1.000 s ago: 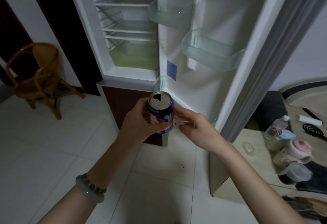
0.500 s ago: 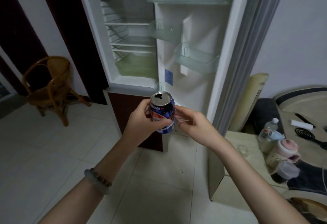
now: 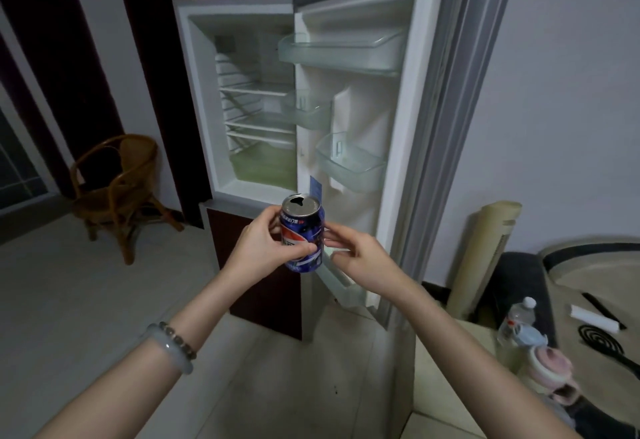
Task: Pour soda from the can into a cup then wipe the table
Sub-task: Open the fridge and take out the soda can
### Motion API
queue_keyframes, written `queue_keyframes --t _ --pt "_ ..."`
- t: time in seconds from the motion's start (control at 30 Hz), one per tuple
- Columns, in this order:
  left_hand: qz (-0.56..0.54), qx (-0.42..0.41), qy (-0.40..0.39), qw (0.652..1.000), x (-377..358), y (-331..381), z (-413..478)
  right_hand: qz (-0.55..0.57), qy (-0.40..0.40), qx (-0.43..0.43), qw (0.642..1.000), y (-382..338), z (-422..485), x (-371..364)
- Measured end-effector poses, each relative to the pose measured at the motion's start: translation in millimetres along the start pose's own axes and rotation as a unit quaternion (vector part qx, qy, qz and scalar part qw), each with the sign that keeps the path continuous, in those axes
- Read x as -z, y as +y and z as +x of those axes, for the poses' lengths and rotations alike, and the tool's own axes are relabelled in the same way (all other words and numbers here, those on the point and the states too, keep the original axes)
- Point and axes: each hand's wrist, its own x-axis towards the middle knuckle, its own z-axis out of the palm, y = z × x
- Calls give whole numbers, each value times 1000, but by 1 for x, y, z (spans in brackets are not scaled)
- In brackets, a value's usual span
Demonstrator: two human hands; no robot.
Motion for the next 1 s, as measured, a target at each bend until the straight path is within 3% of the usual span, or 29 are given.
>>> queue_keyframes --t 0.43,0.53,0.63,0.73,0.87,1.0 --pt "27 0 37 999 -71 26 7 -101 -14 46 994 46 -8 73" --pt "29 -1 33 999 -81 29 8 -188 51 91 977 53 -20 88" --pt "31 1 23 999 -90 31 9 -247 186 137 941 63 -27 105" --pt "36 1 16 999 -97 32 8 -276 252 96 923 77 -26 118" --pt "54 -10 6 998 -98 36 1 -309 221 -16 925 100 -16 130" --pt "67 -1 16 998 -95 34 -4 -289 194 -24 937 105 -6 134"
